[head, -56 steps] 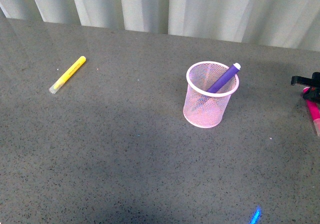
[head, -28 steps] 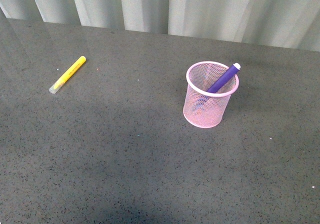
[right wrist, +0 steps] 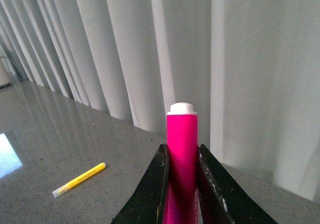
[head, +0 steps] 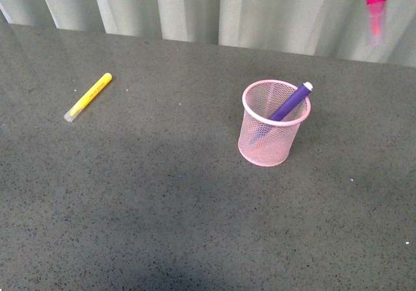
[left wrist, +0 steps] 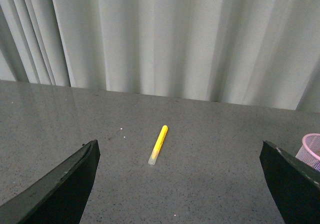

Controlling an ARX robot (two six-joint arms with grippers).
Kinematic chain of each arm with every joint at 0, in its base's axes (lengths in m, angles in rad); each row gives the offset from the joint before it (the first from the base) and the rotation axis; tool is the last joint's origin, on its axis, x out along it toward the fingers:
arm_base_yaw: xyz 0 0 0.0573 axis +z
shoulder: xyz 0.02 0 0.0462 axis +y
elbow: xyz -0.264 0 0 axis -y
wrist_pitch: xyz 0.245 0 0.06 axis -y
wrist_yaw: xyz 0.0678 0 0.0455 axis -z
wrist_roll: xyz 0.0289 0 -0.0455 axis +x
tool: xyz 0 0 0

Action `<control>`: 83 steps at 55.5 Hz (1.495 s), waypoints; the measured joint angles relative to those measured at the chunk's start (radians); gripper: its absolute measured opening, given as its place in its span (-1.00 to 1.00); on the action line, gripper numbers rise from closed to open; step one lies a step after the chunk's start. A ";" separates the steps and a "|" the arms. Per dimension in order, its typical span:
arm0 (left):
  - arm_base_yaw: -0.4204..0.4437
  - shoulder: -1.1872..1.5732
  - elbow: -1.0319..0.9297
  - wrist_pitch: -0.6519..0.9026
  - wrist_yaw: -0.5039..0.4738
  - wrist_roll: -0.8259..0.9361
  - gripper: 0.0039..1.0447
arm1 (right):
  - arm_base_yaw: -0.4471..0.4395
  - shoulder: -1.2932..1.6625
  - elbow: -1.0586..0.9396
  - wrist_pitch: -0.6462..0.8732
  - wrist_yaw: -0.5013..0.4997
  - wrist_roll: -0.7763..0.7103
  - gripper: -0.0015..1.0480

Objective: Insert purple and pink pens into pink cup

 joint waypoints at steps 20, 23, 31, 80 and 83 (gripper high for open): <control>0.000 0.000 0.000 0.000 0.000 0.000 0.88 | 0.055 0.234 0.084 0.146 0.008 0.019 -0.77; 0.000 0.000 0.000 0.000 0.000 0.000 0.88 | 0.055 0.242 0.084 0.147 0.008 0.019 -0.77; 0.000 0.000 0.000 0.000 0.000 0.000 0.88 | 0.054 0.277 0.089 0.147 0.008 0.019 -0.77; 0.000 -0.001 0.000 0.000 0.000 0.000 0.88 | 0.108 0.553 0.380 0.145 0.021 0.111 -0.77; 0.000 -0.001 0.000 0.000 0.000 0.000 0.88 | 0.106 0.553 0.376 0.146 0.020 0.110 -0.77</control>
